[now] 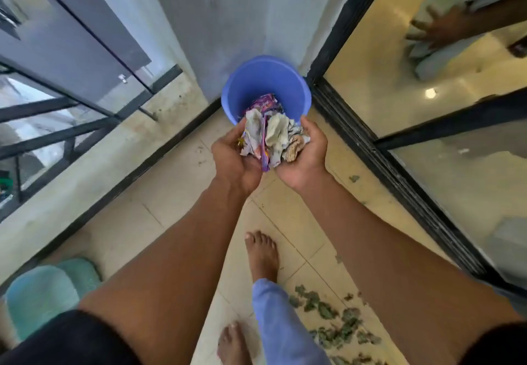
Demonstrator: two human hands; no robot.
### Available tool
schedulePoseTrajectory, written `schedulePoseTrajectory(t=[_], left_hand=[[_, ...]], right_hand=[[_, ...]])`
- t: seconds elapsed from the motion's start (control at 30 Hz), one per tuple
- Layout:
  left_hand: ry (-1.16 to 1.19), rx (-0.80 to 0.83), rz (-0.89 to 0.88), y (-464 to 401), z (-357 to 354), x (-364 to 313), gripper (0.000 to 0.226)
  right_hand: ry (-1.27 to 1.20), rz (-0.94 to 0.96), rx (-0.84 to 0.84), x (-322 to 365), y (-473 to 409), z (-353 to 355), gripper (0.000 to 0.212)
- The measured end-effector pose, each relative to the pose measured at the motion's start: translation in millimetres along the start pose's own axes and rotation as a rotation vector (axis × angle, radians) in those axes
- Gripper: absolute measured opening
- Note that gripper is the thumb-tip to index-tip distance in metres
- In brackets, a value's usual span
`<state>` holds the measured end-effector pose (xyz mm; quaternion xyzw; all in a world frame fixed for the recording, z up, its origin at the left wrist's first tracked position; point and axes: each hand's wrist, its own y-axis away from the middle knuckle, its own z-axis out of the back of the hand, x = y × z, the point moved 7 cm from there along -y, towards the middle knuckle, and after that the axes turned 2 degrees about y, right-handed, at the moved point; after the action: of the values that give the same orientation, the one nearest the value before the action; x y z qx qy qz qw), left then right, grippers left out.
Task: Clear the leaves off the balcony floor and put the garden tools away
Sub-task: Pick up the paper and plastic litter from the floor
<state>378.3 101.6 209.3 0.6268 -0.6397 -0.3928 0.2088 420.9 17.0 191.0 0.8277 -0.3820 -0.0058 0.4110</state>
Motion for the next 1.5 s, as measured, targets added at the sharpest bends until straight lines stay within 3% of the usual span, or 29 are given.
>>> schedulePoseTrajectory(t=[0.23,0.37,0.47,0.73,0.83,0.93,1.1,1.33,1.5], left_hand=[[-0.100,-0.113,0.032,-61,-16,-17,0.055],[-0.109,-0.088,0.091,-83,-24,-19,0.060],[-0.098,-0.053,0.138,-90,-31,-25,0.059],[-0.205,-0.114,0.189,-89,-24,-44,0.063],[-0.317,-0.139,0.181,-76,-23,-48,0.058],[-0.560,-0.125,0.254,-59,-20,-43,0.033],[-0.888,-0.163,0.366,-39,16,-12,0.024],[-1.271,-0.121,0.562,21,56,70,0.022],[-1.611,-0.059,0.717,73,125,135,0.030]], right_hand=[[0.045,-0.091,-0.083,20,-58,11,0.061],[0.099,-0.122,-0.102,26,-74,18,0.075],[0.050,-0.105,-0.234,30,-75,16,0.070],[0.001,-0.106,-0.333,19,-74,9,0.096],[0.031,-0.102,-0.341,18,-66,11,0.086],[0.194,-0.101,-0.369,16,-46,13,0.063],[0.403,-0.057,-0.561,10,12,41,0.024],[0.367,-0.083,-0.696,-28,117,123,0.026],[0.406,-0.082,-0.810,-93,200,216,0.012]])
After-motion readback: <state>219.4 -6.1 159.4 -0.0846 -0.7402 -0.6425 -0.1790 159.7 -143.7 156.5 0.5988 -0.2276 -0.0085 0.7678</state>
